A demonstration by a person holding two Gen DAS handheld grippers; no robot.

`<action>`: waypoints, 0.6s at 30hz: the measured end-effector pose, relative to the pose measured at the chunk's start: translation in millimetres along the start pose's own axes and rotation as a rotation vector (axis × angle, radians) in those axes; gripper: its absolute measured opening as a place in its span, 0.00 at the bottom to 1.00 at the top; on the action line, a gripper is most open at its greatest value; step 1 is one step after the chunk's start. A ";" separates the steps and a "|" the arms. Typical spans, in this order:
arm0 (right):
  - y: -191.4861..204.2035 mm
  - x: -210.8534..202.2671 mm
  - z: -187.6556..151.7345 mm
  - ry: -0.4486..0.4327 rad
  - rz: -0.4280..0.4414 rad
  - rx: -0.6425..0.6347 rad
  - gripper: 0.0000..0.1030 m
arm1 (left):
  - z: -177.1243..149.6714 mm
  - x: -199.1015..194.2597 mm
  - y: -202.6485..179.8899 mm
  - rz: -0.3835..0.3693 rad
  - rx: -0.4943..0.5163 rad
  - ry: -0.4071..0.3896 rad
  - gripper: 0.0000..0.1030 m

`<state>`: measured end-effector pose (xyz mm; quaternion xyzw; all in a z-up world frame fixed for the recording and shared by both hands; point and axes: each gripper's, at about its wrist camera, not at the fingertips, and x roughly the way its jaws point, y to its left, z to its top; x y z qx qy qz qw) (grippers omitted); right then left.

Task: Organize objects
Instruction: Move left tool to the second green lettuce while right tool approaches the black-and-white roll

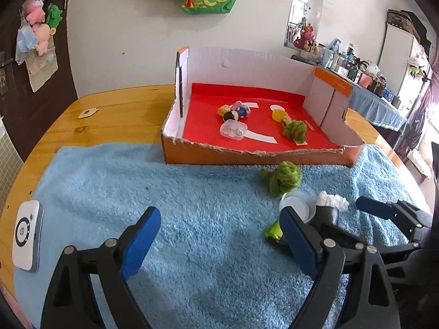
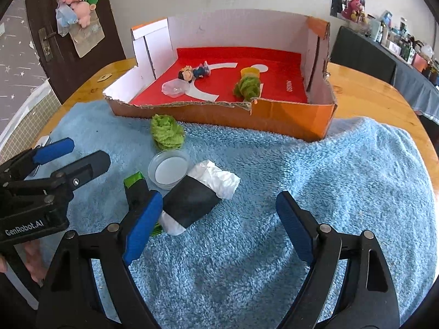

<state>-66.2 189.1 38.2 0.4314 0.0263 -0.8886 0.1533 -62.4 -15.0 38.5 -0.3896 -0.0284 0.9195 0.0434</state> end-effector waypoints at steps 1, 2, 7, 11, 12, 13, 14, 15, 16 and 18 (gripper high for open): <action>0.2 1.9 0.2 0.003 0.001 -0.002 0.87 | 1.4 1.5 -0.9 0.000 0.002 0.000 0.87; 0.0 3.7 0.4 0.006 -0.001 -0.006 0.87 | 3.4 3.5 -2.2 -0.002 0.003 0.002 0.87; -8.4 1.9 1.6 0.011 -0.028 -0.006 0.88 | 12.1 12.2 -13.7 -0.025 0.019 0.008 0.87; -18.2 -1.3 3.3 0.007 -0.083 -0.003 0.88 | 18.3 22.2 -27.3 -0.049 0.037 0.017 0.87; -19.9 -2.0 3.2 0.006 -0.094 -0.003 0.88 | 19.9 25.9 -31.0 -0.057 0.042 0.022 0.87; -20.7 -1.9 3.6 0.005 -0.096 -0.004 0.88 | 20.8 28.4 -33.8 -0.063 0.044 0.025 0.87; -21.0 -1.9 3.8 0.005 -0.093 -0.005 0.88 | 22.0 32.3 -37.3 -0.069 0.048 0.031 0.87; -20.5 -1.8 3.7 0.003 -0.092 -0.007 0.88 | 22.7 35.7 -39.8 -0.073 0.050 0.036 0.87; -19.7 -1.3 3.8 0.000 -0.089 -0.011 0.88 | 23.8 40.2 -42.3 -0.079 0.051 0.044 0.87; -17.9 1.4 5.0 0.000 -0.084 -0.017 0.88 | 25.0 45.9 -45.0 -0.083 0.050 0.053 0.87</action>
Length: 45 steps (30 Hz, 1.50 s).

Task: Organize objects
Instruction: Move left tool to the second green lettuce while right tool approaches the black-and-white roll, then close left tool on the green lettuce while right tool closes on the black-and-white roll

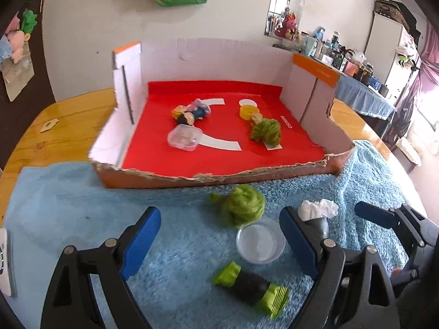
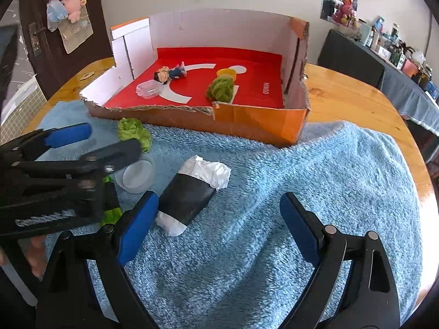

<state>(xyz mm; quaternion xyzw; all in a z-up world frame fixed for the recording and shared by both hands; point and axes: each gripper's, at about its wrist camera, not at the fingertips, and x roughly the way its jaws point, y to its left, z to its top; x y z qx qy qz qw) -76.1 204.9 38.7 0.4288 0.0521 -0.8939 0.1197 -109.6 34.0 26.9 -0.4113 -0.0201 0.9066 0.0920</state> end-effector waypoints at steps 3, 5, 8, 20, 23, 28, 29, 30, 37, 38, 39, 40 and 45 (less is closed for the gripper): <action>2.5 4.4 1.3 0.005 0.023 0.001 0.80 | 2.0 8.5 1.0 -0.001 -0.011 0.014 0.82; 2.8 6.3 2.7 0.009 0.061 0.016 0.71 | 2.4 11.2 3.4 -0.006 -0.020 0.020 0.75; 4.2 8.6 4.7 0.018 0.100 0.029 0.58 | 2.3 14.9 6.9 -0.023 -0.030 0.030 0.68; -8.4 2.6 7.9 -0.013 0.131 0.095 0.28 | 4.7 3.8 1.3 -0.064 -0.012 0.000 0.41; -12.6 -0.9 8.7 -0.026 0.135 0.107 0.28 | 4.5 -0.6 4.4 -0.066 -0.022 -0.008 0.40; -14.3 -8.4 10.3 -0.041 0.141 0.110 0.28 | 3.4 -9.6 6.4 -0.070 -0.023 -0.024 0.40; -14.1 -9.6 10.9 -0.044 0.142 0.109 0.28 | 2.9 -11.9 6.6 -0.071 -0.022 -0.028 0.40; -13.7 -10.8 11.2 -0.047 0.144 0.109 0.24 | 2.6 -13.6 6.9 -0.072 -0.023 -0.030 0.40; -11.4 -17.9 12.9 -0.058 0.142 0.101 0.21 | -1.1 -24.4 10.9 -0.073 -0.032 -0.044 0.40; -11.5 -17.9 12.7 -0.057 0.142 0.102 0.21 | -1.5 -25.4 11.9 -0.071 -0.035 -0.045 0.40; -11.6 -18.1 12.5 -0.056 0.142 0.103 0.21 | -1.8 -26.4 12.6 -0.072 -0.037 -0.046 0.40; -11.8 -18.7 12.2 -0.058 0.141 0.103 0.21 | -2.2 -27.5 13.1 -0.074 -0.039 -0.047 0.40; -17.5 -22.4 17.9 -0.081 0.119 0.108 0.21 | -2.0 -32.2 14.5 -0.072 -0.040 -0.058 0.40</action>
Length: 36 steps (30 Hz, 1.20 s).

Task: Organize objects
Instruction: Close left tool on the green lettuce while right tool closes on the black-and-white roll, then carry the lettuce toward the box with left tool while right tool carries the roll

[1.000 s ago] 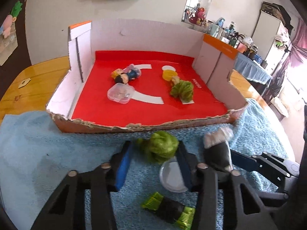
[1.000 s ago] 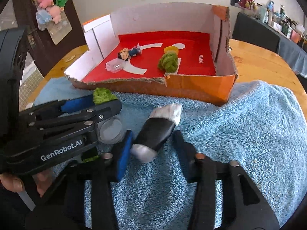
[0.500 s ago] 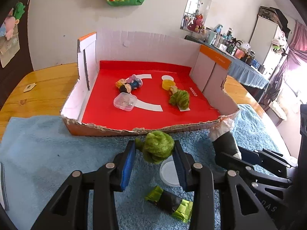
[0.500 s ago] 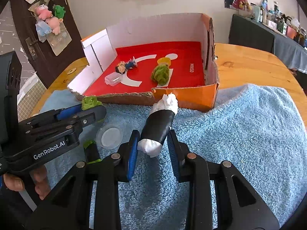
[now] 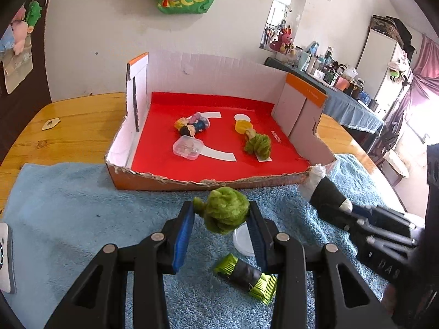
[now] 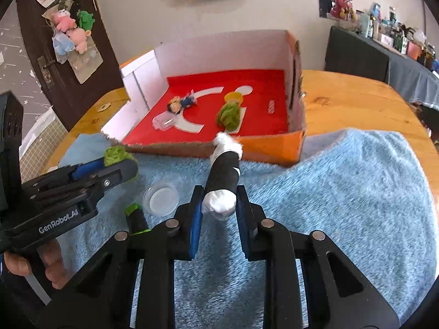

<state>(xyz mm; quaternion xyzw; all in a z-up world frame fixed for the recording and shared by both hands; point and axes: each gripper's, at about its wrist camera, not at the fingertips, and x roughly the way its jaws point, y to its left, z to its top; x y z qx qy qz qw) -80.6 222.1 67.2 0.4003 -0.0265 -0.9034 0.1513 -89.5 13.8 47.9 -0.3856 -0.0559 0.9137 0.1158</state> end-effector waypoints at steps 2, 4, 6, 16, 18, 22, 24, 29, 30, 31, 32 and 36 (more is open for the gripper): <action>-3.4 -3.1 4.0 -0.011 -0.014 0.000 0.18 | 0.2 -0.3 0.2 -0.001 -0.001 0.000 0.40; -6.4 -6.0 7.6 -0.020 -0.019 0.000 0.16 | 0.3 -0.4 0.1 -0.001 0.000 0.000 0.40; -6.7 -8.8 10.6 -0.024 -0.026 -0.007 0.12 | 0.6 -0.5 -0.1 0.000 0.003 0.000 0.40; -1.3 9.0 -7.2 0.019 0.003 -0.025 0.12 | -2.0 0.9 -0.8 0.003 0.006 0.010 0.40; 1.6 7.9 -6.9 0.022 -0.006 -0.041 0.13 | -2.7 2.3 -0.4 -0.001 0.004 0.014 0.40; 5.2 8.5 -10.0 0.035 -0.027 -0.069 0.50 | -4.5 7.3 -1.8 0.030 0.019 0.019 0.44; 3.4 8.0 -12.2 0.022 -0.028 -0.064 0.59 | -6.3 13.4 1.1 0.045 0.016 0.034 0.46; 0.7 12.4 -13.3 0.033 -0.034 -0.062 0.51 | -10.6 24.8 7.8 0.050 0.002 0.064 0.46; 1.3 13.7 -13.6 0.038 -0.032 -0.066 0.45 | -11.3 26.7 9.2 0.046 -0.002 0.070 0.46; 2.3 15.3 -14.0 0.044 -0.029 -0.071 0.44 | -12.3 29.0 10.6 0.041 -0.008 0.076 0.46; 3.8 17.5 -14.8 0.052 -0.027 -0.078 0.43 | -12.7 30.4 11.7 0.041 -0.011 0.078 0.46; 8.7 27.4 -20.4 0.082 -0.033 -0.101 0.31 | -14.0 33.2 15.0 0.040 -0.018 0.080 0.46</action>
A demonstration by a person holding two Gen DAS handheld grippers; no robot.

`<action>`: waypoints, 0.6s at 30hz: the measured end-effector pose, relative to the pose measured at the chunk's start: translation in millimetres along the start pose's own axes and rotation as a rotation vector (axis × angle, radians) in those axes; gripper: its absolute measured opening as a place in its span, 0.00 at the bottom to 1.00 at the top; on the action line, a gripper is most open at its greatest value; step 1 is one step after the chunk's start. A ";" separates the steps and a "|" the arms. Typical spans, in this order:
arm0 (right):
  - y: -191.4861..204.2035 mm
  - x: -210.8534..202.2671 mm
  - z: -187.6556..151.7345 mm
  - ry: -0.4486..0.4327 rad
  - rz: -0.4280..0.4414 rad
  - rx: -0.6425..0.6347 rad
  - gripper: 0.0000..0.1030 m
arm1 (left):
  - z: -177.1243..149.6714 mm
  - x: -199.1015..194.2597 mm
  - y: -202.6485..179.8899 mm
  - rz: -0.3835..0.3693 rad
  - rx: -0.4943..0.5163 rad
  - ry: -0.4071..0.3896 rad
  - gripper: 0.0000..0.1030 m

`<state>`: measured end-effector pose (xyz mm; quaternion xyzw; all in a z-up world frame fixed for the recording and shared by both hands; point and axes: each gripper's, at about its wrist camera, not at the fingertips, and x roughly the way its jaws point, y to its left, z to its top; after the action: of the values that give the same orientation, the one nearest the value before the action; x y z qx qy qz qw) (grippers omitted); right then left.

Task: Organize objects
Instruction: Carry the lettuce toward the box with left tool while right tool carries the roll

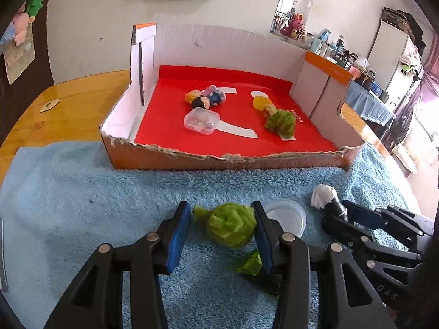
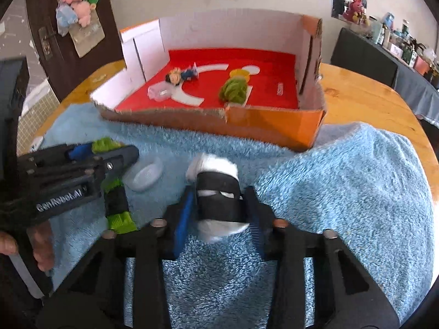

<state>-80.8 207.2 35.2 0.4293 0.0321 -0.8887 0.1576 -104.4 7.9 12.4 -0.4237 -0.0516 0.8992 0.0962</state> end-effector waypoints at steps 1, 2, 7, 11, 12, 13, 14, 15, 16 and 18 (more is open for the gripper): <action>-1.6 -0.3 -0.4 -0.004 0.006 0.009 0.31 | -0.2 0.5 0.9 -0.002 -0.002 0.001 0.45; -4.0 -0.8 0.0 -0.002 0.015 0.023 0.31 | -0.3 0.3 1.5 -0.003 -0.003 0.001 0.42; -9.5 -10.2 3.4 -0.024 0.012 0.040 0.31 | 0.8 -2.9 2.2 -0.012 -0.007 -0.004 0.37; -6.4 -19.2 8.5 -0.046 0.015 0.031 0.31 | 1.7 -8.5 -0.6 -0.019 -0.002 -0.016 0.36; -5.2 -21.0 9.9 -0.052 0.017 0.028 0.31 | 2.1 -10.4 -1.5 -0.020 0.000 -0.020 0.36; -3.9 -23.5 11.3 -0.058 0.021 0.026 0.31 | 2.7 -12.7 -2.5 -0.023 0.003 -0.025 0.36; -2.3 -26.0 13.0 -0.066 0.024 0.023 0.31 | 3.5 -15.8 -3.8 -0.024 0.007 -0.032 0.36; -1.0 -27.9 14.5 -0.071 0.026 0.021 0.31 | 4.4 -18.6 -4.6 -0.023 0.011 -0.038 0.36; 0.6 -29.8 16.4 -0.077 0.029 0.017 0.31 | 5.6 -21.7 -5.6 -0.024 0.015 -0.045 0.36; 3.9 -32.6 20.7 -0.086 0.032 0.010 0.31 | 8.7 -27.3 -7.2 -0.030 0.018 -0.058 0.36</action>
<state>-76.2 207.7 73.7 0.3919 0.0142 -0.9039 0.1708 -93.2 8.9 39.7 -0.3957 -0.0529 0.9100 0.1120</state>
